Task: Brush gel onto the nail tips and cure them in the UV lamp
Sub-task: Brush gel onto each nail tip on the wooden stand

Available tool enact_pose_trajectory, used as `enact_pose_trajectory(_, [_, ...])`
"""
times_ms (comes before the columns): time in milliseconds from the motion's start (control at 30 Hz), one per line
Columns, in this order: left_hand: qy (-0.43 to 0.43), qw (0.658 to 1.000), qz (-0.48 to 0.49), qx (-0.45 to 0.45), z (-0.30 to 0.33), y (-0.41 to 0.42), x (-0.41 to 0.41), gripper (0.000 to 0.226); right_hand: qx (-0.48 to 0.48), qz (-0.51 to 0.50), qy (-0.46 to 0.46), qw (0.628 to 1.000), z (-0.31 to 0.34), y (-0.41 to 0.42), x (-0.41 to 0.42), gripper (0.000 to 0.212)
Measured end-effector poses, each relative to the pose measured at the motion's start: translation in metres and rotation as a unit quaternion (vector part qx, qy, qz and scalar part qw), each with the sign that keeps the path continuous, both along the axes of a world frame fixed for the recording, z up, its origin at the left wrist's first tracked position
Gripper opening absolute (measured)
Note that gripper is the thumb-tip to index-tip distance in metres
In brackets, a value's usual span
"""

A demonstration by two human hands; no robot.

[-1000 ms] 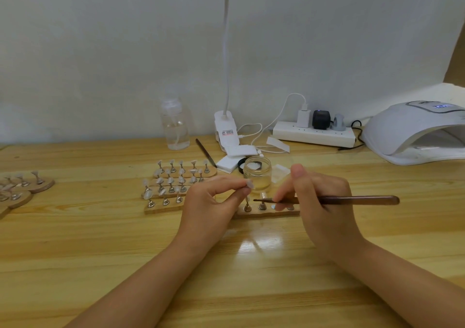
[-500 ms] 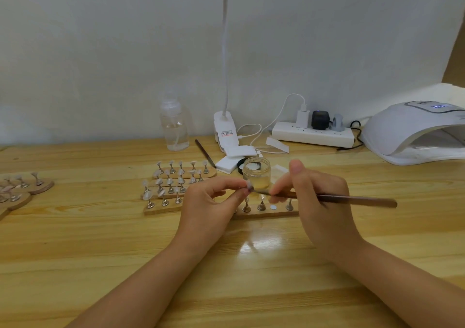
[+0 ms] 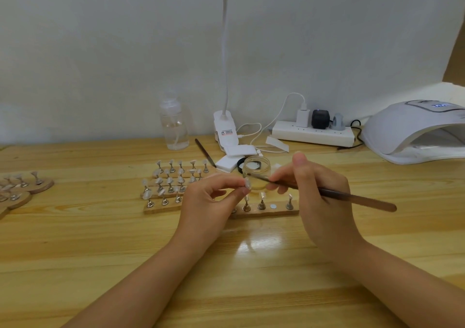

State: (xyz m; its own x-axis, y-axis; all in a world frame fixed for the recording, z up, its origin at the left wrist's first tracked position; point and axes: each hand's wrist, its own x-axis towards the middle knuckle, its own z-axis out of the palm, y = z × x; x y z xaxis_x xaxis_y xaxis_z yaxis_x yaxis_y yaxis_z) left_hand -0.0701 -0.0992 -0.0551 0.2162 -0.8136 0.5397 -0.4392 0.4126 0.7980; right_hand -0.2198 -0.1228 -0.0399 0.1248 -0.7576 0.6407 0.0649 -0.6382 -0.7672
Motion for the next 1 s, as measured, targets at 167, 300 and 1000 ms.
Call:
enact_pose_trajectory(167, [0.012, 1.000, 0.006, 0.014, 0.0013, 0.0009, -0.0013, 0.029, 0.045, 0.004, -0.030, 0.999, 0.0014, 0.0013, -0.0006, 0.047])
enact_pose_trajectory(300, [0.024, 1.000, 0.002, 0.020, 0.0008, 0.0012, -0.0012, 0.026, 0.065, 0.005, -0.036, 0.997, 0.0028, 0.0005, 0.0001, 0.050])
enact_pose_trajectory(1000, [0.047, 0.998, -0.024, 0.026, -0.0003, -0.0007, -0.0010, 0.017, 0.079, 0.013, -0.049, 0.996, 0.0040, 0.0019, -0.0006, 0.046])
